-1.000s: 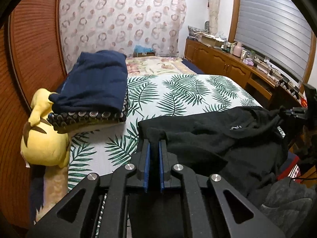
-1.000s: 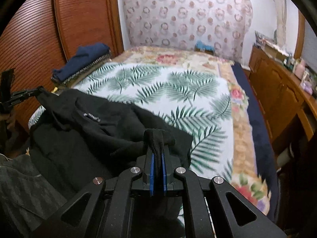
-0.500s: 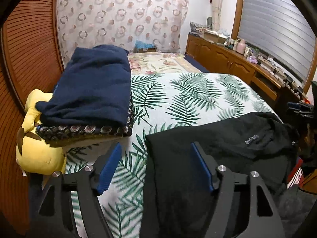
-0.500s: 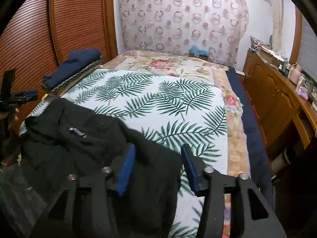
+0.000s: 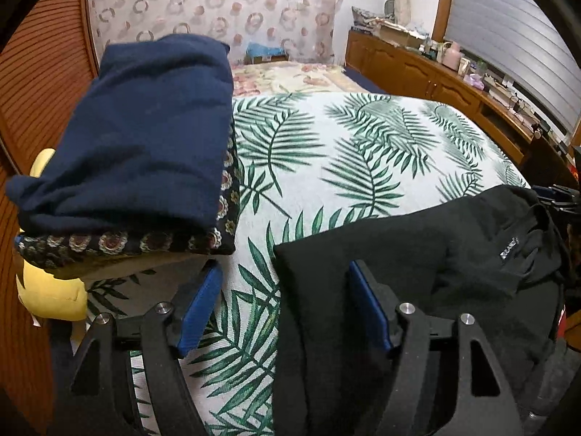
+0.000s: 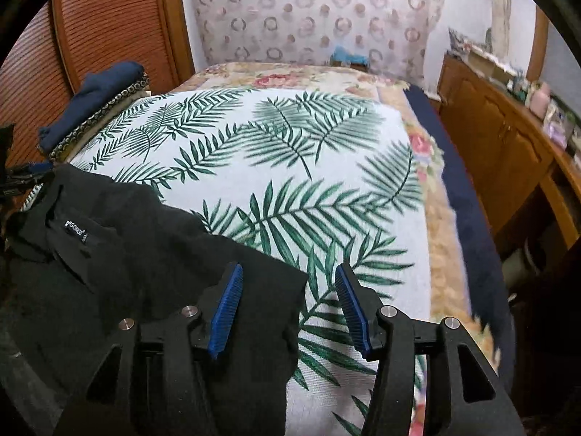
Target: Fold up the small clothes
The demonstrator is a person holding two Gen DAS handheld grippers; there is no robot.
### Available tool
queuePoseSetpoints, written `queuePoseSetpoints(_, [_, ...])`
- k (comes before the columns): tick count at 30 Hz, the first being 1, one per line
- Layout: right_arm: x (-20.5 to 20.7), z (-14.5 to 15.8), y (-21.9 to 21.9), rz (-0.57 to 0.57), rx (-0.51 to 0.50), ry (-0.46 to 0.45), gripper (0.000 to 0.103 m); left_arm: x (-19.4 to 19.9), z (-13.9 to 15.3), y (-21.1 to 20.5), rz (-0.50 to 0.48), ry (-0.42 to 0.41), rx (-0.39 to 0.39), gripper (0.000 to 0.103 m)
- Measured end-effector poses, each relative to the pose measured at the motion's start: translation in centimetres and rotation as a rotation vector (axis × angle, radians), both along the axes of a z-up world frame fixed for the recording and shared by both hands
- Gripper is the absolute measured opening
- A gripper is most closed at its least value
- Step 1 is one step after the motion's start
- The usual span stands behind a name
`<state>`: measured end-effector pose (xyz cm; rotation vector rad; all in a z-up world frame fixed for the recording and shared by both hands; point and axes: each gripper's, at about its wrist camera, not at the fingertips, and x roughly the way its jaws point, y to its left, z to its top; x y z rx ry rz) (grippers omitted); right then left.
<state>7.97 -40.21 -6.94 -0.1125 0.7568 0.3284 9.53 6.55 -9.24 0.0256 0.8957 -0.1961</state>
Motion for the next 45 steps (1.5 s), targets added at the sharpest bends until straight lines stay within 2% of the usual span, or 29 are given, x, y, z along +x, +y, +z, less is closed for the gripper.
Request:
queuePoseSetpoints(5, [0.1, 0.0, -0.5, -0.001, 0.031, 0.009, 0.061, 0.6, -0.8, -0.2, -0.019, 0.034, 0.002, 0.072])
queuePoseSetpoints(15, [0.0, -0.6, -0.2, 0.056, 0.052, 0.044, 0.064, 0.7, -0.9, -0.4, -0.050, 0.038, 0.005, 0.072])
queuePoseSetpoints(18, [-0.2, -0.5, 0.3, 0.093, 0.056, 0.051, 0.064, 0.7, -0.8, -0.7, -0.078, 0.034, -0.006, 0.061])
queuePoseSetpoints(19, [-0.3, -0.6, 0.7, 0.106, 0.047, 0.049, 0.063, 0.6, -0.8, -0.9, -0.091, 0.034, -0.009, 0.052])
queuePoseSetpoints(20, [-0.4, -0.6, 1.0, 0.116, 0.035, 0.043, 0.055, 0.5, -0.7, -1.1, -0.104, 0.035, -0.015, 0.040])
queuePoseSetpoints(21, [-0.5, -0.6, 1.2, 0.122, 0.032, 0.039, 0.050, 0.3, -0.7, -1.3, -0.115, 0.038, -0.025, 0.036])
queuePoseSetpoints(23, [-0.8, -0.5, 1.5, 0.148, 0.043, 0.043, 0.018, -0.1, -0.5, -1.5, -0.127, 0.047, -0.050, 0.013])
queuePoseSetpoints(25, [-1.4, -0.3, 1.9, 0.162, 0.037, 0.027, 0.012, -0.8, 0.0, -1.7, -0.128, 0.036, -0.056, 0.010])
queuePoseSetpoints(26, [-1.7, 0.0, 2.0, 0.151, 0.024, 0.020, 0.012, -1.4, 0.6, -1.7, -0.139, 0.032, -0.073, 0.010])
queuePoseSetpoints(28, [-2.9, 1.7, 1.7, 0.159, 0.065, -0.019, 0.011, -2.6, 2.4, -1.5, -0.129, -0.013, -0.091, 0.010])
queuePoseSetpoints(33, [-6.9, 7.5, 0.6, 0.163, 0.121, -0.169, 0.010, -7.3, 10.1, -0.5, -0.115, -0.209, -0.152, 0.009])
queuePoseSetpoints(39, [-10.8, 13.3, 0.3, 0.185, 0.150, -0.327, 0.010, -11.0, 17.3, -0.2, -0.128, -0.388, -0.156, 0.009])
queuePoseSetpoints(45, [-13.6, 18.5, 0.6, 0.198, 0.123, -0.482, 0.010, -12.3, 22.4, 0.1, -0.115, -0.530, -0.136, 0.009])
